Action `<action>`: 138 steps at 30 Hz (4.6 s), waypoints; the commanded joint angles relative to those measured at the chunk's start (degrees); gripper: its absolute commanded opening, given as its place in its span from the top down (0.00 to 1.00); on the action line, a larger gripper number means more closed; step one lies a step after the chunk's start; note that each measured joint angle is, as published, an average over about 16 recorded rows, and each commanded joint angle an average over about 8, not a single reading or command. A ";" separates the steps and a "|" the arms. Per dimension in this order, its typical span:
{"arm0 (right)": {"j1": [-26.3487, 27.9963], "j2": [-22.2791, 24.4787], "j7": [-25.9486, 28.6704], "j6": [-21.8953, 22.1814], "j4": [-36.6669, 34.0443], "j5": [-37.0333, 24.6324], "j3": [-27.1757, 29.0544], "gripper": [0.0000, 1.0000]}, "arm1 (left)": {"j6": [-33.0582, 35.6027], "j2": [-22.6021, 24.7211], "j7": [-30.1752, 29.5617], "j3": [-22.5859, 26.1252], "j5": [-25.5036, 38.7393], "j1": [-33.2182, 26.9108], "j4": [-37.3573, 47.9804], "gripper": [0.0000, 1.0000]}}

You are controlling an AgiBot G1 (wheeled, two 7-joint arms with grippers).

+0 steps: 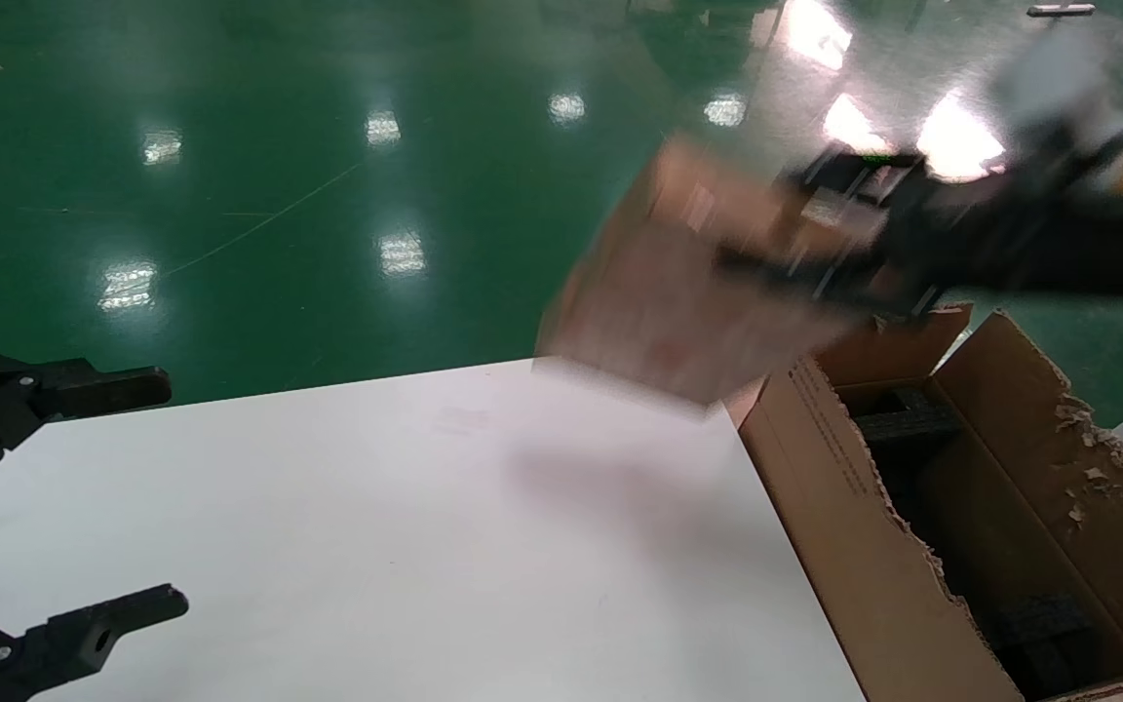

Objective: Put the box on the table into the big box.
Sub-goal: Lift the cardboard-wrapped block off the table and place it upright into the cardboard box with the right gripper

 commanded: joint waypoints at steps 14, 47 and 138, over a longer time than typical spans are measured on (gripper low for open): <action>7.59 11.24 3.37 4.27 -15.48 -10.70 -1.33 1.00 | -0.01 -0.01 0.02 0.04 -0.02 -0.01 0.00 0.00; -28.16 1.52 -3.77 1.71 -50.18 9.60 9.48 1.00 | -0.05 -0.04 0.06 0.11 -0.07 -0.03 0.00 0.00; -27.64 -11.16 -7.28 13.67 -64.32 7.96 6.98 1.00 | -0.13 -0.12 0.15 0.31 -0.21 -0.07 0.00 0.00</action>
